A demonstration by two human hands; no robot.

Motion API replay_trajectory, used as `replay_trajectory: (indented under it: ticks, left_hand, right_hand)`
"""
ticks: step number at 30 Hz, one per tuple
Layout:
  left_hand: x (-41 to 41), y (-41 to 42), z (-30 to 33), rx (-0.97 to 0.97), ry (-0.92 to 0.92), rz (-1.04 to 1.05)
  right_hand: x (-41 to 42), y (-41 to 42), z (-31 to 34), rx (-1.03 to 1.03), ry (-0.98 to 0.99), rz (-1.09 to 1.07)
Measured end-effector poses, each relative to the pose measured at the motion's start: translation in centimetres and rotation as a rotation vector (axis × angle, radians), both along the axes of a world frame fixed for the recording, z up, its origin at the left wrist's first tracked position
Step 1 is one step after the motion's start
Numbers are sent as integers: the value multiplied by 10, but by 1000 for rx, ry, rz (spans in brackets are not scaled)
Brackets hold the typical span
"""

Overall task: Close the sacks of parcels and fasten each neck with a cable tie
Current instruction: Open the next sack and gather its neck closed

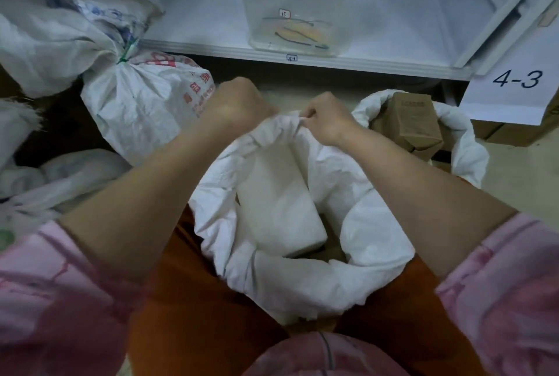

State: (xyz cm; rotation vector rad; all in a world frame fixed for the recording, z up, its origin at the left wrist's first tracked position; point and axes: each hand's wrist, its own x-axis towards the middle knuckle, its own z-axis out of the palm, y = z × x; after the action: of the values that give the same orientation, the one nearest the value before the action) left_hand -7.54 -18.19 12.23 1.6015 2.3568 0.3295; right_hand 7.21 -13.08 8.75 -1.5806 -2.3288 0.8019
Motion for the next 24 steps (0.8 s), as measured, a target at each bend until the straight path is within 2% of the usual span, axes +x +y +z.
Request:
replay_trajectory:
  ticks: [3, 6, 8, 11, 12, 14, 16, 19, 22, 24]
  left_hand:
    - [3, -24, -17, 53, 180, -17]
    - [3, -31, -38, 85, 200, -48]
    - [2, -29, -42, 110, 66, -67]
    - [-3, -19, -36, 44, -479, 122]
    - [-6, -16, -33, -25, -621, 199]
    - [-13, -8, -30, -162, -760, 295]
    - [-23, 0, -30, -242, -793, 366]
    - [-33, 7, -26, -312, -848, 367]
    - [-33, 7, -22, -338, -856, 308]
    - [-37, 3, -25, -298, -861, 305]
  right_hand:
    - [8, 21, 11, -195, -58, -18]
    - [12, 32, 19, -306, -146, -36]
    - [17, 33, 22, -360, -205, -31]
    - [24, 34, 28, -406, -194, -71]
    - [23, 34, 28, -338, -178, -82]
    - [16, 29, 26, -66, -154, -68]
    - [7, 8, 24, 176, -105, 62]
    - [-7, -27, 7, 308, -156, 376]
    - [-16, -27, -6, 527, -297, 391]
    - [-20, -24, -1, 549, -315, 398]
